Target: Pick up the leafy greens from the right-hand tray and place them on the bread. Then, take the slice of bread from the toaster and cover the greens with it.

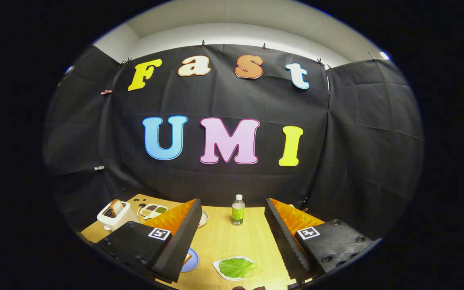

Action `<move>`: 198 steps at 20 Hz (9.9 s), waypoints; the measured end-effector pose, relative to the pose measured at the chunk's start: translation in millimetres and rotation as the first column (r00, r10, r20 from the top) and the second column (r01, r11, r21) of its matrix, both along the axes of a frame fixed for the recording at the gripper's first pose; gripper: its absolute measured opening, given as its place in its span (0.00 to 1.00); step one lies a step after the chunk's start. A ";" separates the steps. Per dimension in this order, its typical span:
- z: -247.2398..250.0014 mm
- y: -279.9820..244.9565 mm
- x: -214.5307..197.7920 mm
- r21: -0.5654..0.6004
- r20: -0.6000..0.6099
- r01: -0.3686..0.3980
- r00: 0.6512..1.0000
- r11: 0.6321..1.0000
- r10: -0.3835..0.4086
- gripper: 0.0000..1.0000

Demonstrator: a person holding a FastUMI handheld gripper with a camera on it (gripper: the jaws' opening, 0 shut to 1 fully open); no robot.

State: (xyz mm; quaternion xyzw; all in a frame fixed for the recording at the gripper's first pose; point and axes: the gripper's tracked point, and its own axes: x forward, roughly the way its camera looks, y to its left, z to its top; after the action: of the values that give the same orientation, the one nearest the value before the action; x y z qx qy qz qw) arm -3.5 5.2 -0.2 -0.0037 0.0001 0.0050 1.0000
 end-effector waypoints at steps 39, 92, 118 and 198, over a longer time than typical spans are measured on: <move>-261.3 -6.4 55.5 -0.037 -0.508 -0.363 0.809 0.931 0.295 0.98; -259.3 188.1 58.7 0.057 -0.595 -0.632 0.600 0.773 0.534 0.05; -237.5 241.6 83.9 0.022 -0.569 -0.598 0.652 0.802 0.501 0.52; -296.6 231.8 87.6 0.603 -0.525 0.000 0.753 0.798 0.397 0.11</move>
State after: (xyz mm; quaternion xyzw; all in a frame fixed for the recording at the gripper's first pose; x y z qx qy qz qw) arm 84.0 236.9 -296.8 0.2961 0.3315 0.1172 0.8881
